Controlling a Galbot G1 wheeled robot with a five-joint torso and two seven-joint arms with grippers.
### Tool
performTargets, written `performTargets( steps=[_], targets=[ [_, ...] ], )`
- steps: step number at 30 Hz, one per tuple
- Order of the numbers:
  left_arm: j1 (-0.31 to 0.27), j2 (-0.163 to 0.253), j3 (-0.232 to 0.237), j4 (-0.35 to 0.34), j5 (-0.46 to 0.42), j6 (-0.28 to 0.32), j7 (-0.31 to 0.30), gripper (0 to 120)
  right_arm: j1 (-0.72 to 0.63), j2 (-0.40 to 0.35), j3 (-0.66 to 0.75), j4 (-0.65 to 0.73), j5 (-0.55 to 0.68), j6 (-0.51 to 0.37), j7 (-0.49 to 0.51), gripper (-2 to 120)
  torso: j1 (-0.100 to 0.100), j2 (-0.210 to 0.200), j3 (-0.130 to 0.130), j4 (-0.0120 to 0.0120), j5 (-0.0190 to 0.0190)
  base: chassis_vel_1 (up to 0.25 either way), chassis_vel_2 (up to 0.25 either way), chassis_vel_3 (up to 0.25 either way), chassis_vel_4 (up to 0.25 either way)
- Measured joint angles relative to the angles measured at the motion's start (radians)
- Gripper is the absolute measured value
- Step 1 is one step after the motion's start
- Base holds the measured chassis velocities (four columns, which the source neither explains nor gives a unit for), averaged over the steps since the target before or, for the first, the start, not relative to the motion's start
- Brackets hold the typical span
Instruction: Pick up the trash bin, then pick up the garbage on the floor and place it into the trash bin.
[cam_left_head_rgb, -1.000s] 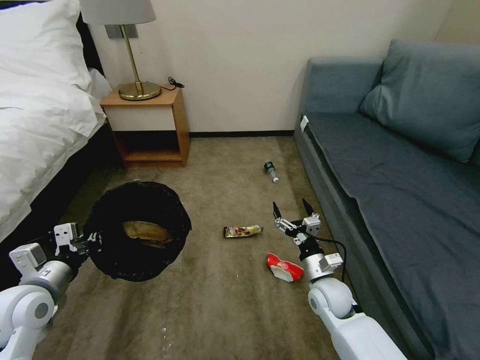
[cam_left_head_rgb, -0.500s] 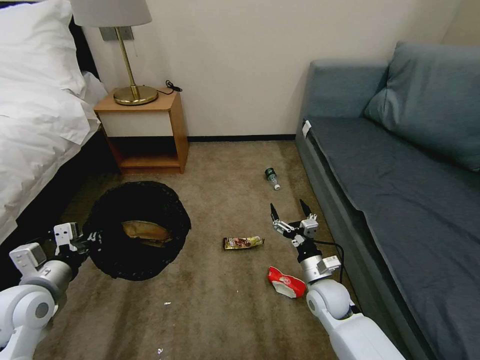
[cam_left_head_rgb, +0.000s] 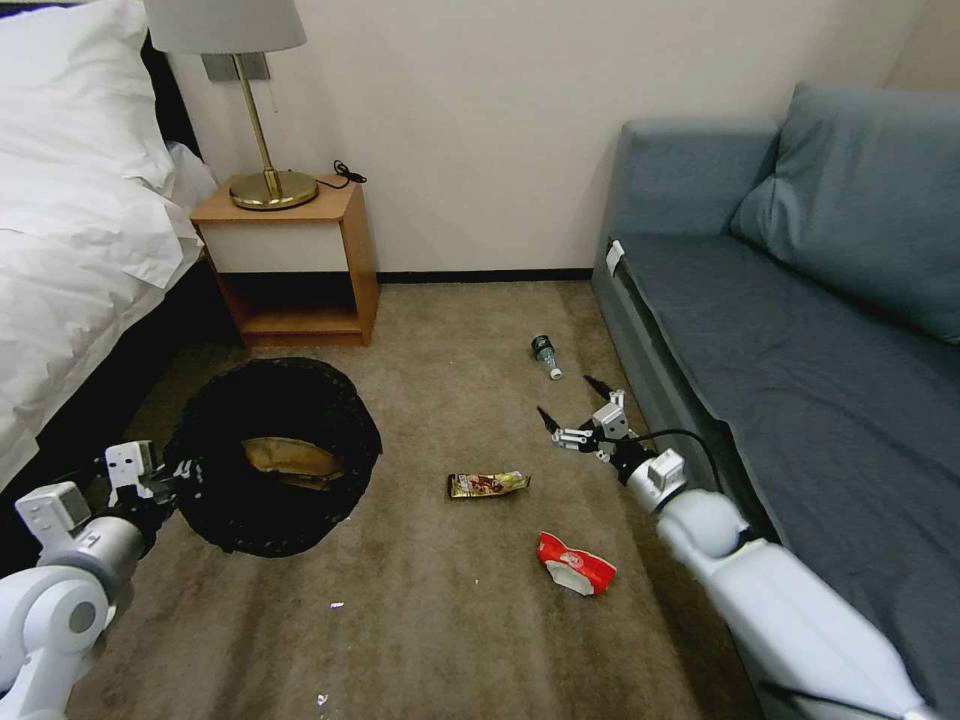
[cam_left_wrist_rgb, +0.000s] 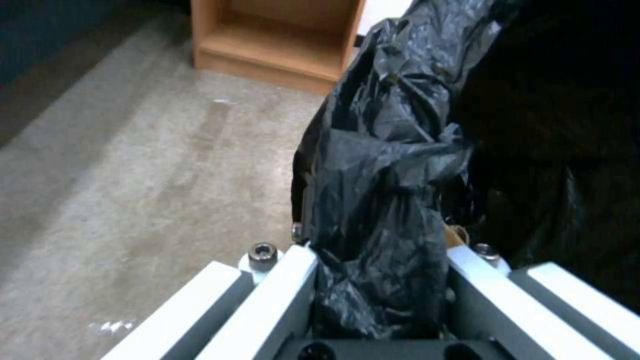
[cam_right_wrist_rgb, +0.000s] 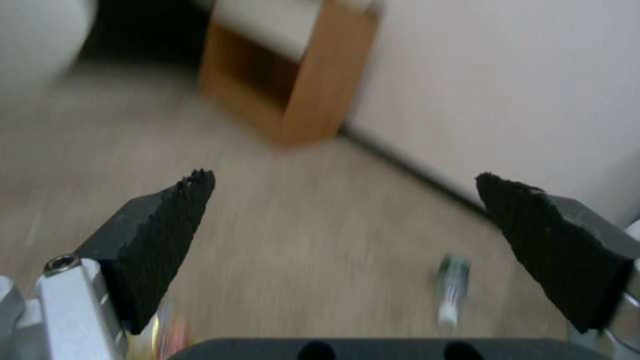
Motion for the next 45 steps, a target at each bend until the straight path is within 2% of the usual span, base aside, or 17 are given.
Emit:
performTargets(
  steps=[1, 3, 4, 6, 10, 11, 12, 15, 17, 19, 23, 26, 33, 37, 41, 42, 45],
  targets=[
    [-0.002, 0.000, 0.003, 0.007, 0.002, -0.001, 0.003, 0, 0.030, -0.035, -0.035, -0.036, -0.013, -0.024, -0.075, 100, 0.000, 0.000, 0.000, -0.0003, 0.0008, 0.000, 0.000, 0.000, 0.000],
    [0.000, 0.000, 0.002, 0.012, 0.008, -0.005, 0.007, 0, 0.057, -0.080, -0.079, -0.055, -0.018, -0.045, -0.118, 100, 0.000, 0.000, 0.000, 0.0009, 0.0013, 0.000, 0.000, 0.000, 0.000],
    [0.000, 0.000, 0.002, 0.012, 0.008, -0.005, 0.007, 0, 0.057, -0.080, -0.079, -0.055, -0.018, -0.045, -0.118, 100, 0.000, 0.000, 0.000, 0.0009, 0.0013, 0.000, 0.000, 0.000, 0.000],
    [0.004, -0.002, -0.003, 0.015, 0.009, -0.009, 0.010, 0, 0.061, -0.155, -0.131, -0.030, 0.026, -0.094, -0.133, 100, 0.000, 0.000, 0.000, 0.0015, 0.0007, 0.000, 0.000, 0.000, 0.000],
    [0.005, -0.002, -0.005, 0.016, 0.009, -0.009, 0.011, 0, 0.048, -0.213, -0.156, 0.012, 0.073, -0.144, -0.136, 100, 0.000, 0.000, 0.000, 0.0017, 0.0010, 0.000, 0.000, 0.000, 0.000],
    [0.004, -0.003, -0.008, 0.016, 0.010, -0.009, 0.012, 0, 0.021, -0.271, -0.175, 0.056, 0.119, -0.204, -0.112, 100, 0.000, 0.000, 0.000, 0.0016, 0.0005, 0.000, 0.000, 0.000, 0.000],
    [0.003, -0.006, -0.008, 0.015, 0.010, -0.010, 0.012, 0, -0.017, -0.333, -0.188, 0.104, 0.156, -0.274, -0.099, 100, 0.000, 0.000, 0.000, 0.0004, 0.0004, 0.000, 0.000, 0.000, 0.000],
    [0.001, -0.011, -0.006, 0.015, 0.010, -0.010, 0.013, 0, -0.096, -0.406, -0.193, 0.183, 0.207, -0.339, -0.073, 100, 0.000, 0.000, 0.000, -0.0004, 0.0009, 0.000, 0.000, 0.000, 0.000],
    [0.001, -0.011, -0.005, 0.015, 0.011, -0.010, 0.013, 0, -0.114, -0.423, -0.191, 0.216, 0.238, -0.355, -0.067, 100, 0.000, 0.000, 0.000, -0.0002, 0.0012, 0.000, 0.000, 0.000, 0.000],
    [0.003, -0.011, -0.002, 0.017, 0.016, -0.011, 0.014, 0, -0.118, -0.447, -0.203, 0.285, 0.307, -0.394, -0.051, 100, 0.000, 0.000, 0.000, 0.0014, 0.0001, 0.000, 0.000, 0.000, 0.000],
    [0.001, -0.011, 0.000, 0.021, 0.019, -0.012, 0.014, 0, -0.095, -0.448, -0.248, 0.312, 0.335, -0.400, -0.031, 100, 0.000, 0.000, 0.000, 0.0016, 0.0005, 0.000, 0.000, 0.000, 0.000],
    [-0.003, -0.018, 0.005, 0.022, 0.027, -0.013, 0.015, 0, -0.052, -0.406, -0.330, 0.320, 0.355, -0.401, -0.011, 100, 0.000, 0.000, 0.000, 0.0011, 0.0006, 0.000, 0.000, 0.000, 0.000],
    [-0.005, -0.026, 0.008, 0.025, 0.036, -0.018, 0.018, 0, -0.015, -0.366, -0.396, 0.292, 0.355, -0.400, -0.009, 100, 0.000, 0.000, 0.000, 0.0014, 0.0006, 0.000, 0.000, 0.000, 0.000],
    [-0.022, -0.026, 0.015, 0.035, 0.039, -0.019, 0.023, 0, -0.002, -0.351, -0.458, 0.283, 0.366, -0.384, -0.011, 100, 0.000, 0.000, 0.000, 0.0006, 0.0002, 0.000, 0.000, 0.000, 0.000],
    [-0.039, -0.029, 0.025, 0.041, 0.045, -0.019, 0.022, 0, 0.027, -0.309, -0.521, 0.271, 0.389, -0.384, 0.004, 100, 0.000, 0.000, 0.000, 0.0010, 0.0002, 0.000, 0.000, 0.000, 0.000],
    [-0.047, -0.033, 0.027, 0.042, 0.045, -0.019, 0.022, 0, 0.050, -0.278, -0.565, 0.262, 0.405, -0.380, 0.009, 100, 0.000, 0.000, 0.000, 0.0010, 0.0006, 0.000, 0.000, 0.000, 0.000],
    [-0.050, -0.037, 0.027, 0.043, 0.045, -0.019, 0.022, 0, 0.067, -0.260, -0.586, 0.256, 0.418, -0.380, 0.013, 100, 0.000, 0.000, 0.000, 0.0011, 0.0004, 0.000, 0.000, 0.000, 0.000]
  ],
)
